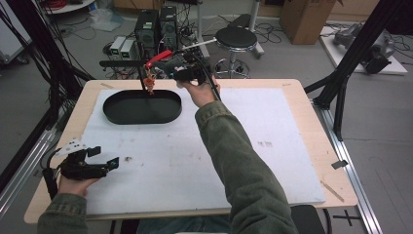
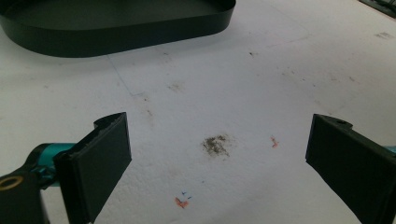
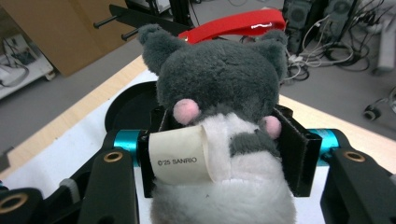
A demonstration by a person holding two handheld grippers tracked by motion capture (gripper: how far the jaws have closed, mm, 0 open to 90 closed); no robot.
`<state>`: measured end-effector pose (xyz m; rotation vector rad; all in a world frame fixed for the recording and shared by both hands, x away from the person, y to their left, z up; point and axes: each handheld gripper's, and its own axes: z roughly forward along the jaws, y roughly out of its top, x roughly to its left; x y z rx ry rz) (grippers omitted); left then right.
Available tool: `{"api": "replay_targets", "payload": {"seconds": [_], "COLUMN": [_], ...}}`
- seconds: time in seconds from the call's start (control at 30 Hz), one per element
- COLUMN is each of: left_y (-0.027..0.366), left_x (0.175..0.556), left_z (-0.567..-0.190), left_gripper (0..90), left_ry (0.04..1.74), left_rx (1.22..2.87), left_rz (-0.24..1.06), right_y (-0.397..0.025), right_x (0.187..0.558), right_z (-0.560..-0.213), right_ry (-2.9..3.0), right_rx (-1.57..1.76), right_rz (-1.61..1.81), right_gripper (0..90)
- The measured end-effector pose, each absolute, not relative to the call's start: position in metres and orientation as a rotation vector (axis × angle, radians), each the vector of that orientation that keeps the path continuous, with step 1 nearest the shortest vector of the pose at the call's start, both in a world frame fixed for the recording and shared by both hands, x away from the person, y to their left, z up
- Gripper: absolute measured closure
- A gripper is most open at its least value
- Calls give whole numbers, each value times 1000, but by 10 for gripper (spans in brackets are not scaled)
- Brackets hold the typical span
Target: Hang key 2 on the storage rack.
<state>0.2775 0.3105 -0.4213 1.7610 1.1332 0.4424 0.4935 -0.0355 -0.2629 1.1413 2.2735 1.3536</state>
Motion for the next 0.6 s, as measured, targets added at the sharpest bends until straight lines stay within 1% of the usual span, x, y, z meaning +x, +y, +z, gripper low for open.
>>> {"api": "replay_targets", "payload": {"seconds": [0.23,0.43,0.57,0.6], "left_y": [310,311,311,311], "left_x": [278,278,278,278], "left_z": [-422,-422,-421,-421], "left_gripper": [70,70,70,70], "left_ry": [1138,1134,1130,1130], "left_rx": [1757,1756,1753,1753], "left_rz": [439,442,436,436], "right_y": [-31,-36,-39,-39], "right_x": [497,507,513,513], "right_z": [-266,-273,-279,-279], "right_ry": [2226,2158,2190,2190], "right_rx": [1177,1305,1273,1273], "right_rz": [1378,1447,1247,1247], "right_gripper": [444,443,440,440]}}
